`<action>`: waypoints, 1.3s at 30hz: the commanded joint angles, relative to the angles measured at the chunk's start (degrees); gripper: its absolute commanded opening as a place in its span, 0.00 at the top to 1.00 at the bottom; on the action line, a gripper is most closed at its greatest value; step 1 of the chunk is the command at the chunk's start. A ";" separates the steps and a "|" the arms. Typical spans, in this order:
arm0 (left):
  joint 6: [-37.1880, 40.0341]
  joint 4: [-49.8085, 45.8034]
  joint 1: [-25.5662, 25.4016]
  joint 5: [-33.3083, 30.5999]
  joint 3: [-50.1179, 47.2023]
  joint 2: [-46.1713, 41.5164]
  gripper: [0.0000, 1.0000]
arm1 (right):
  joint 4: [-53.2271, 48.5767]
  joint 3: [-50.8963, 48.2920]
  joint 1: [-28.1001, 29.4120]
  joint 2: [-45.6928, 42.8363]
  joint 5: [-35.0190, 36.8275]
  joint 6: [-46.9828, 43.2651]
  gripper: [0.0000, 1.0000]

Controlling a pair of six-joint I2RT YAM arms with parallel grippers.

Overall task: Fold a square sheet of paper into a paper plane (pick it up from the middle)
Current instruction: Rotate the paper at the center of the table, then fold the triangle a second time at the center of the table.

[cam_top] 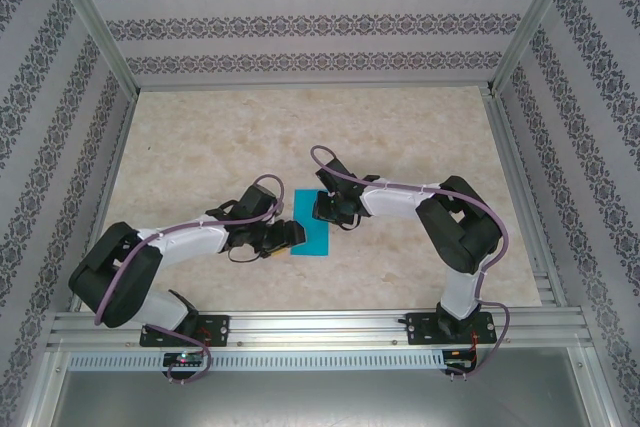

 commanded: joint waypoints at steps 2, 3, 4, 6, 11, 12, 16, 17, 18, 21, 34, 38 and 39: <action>-1.02 2.62 -1.68 1.25 0.68 1.32 0.33 | 0.55 -2.39 -0.68 3.31 0.32 1.43 0.77; -1.02 2.37 -1.81 1.21 0.78 1.50 0.32 | 0.63 -2.43 -0.78 3.35 0.20 1.52 0.77; -1.02 2.22 -1.95 1.15 0.83 1.65 0.32 | 0.65 -2.41 -0.84 3.49 0.17 1.52 0.77; -1.15 2.69 -2.10 1.47 0.73 1.73 0.32 | 0.65 -2.40 -0.82 3.49 0.15 1.56 0.77; -1.37 4.08 -2.71 2.40 0.84 1.51 0.33 | 0.79 -2.57 -0.80 3.66 -0.06 1.43 0.77; -1.37 4.35 -2.80 2.66 0.93 1.60 0.34 | 0.85 -2.58 -0.76 3.67 -0.08 1.41 0.77; -1.28 4.58 -3.19 2.55 1.36 1.64 0.38 | 0.97 -2.79 -0.85 3.91 -0.14 1.43 0.77; -1.28 4.55 -3.22 2.50 1.34 1.65 0.39 | 0.98 -2.78 -0.78 3.93 -0.16 1.40 0.78; -1.28 4.55 -3.34 2.46 1.41 1.63 0.40 | 1.00 -2.83 -0.77 4.00 -0.16 1.50 0.77; -1.28 4.51 -3.30 2.22 1.35 1.75 0.40 | 1.18 -3.02 -0.78 4.02 -0.34 1.61 0.77; -1.75 10.50 -3.35 1.57 1.18 2.53 0.41 | 1.97 -4.18 -0.75 3.63 -1.78 1.59 0.78; -0.71 11.58 -3.31 1.33 2.62 3.58 0.41 | 2.19 -4.59 -0.84 3.15 -2.52 1.43 0.78; -0.59 11.53 -3.28 1.16 3.03 3.76 0.41 | 2.27 -4.68 -0.77 2.98 -2.77 1.39 0.78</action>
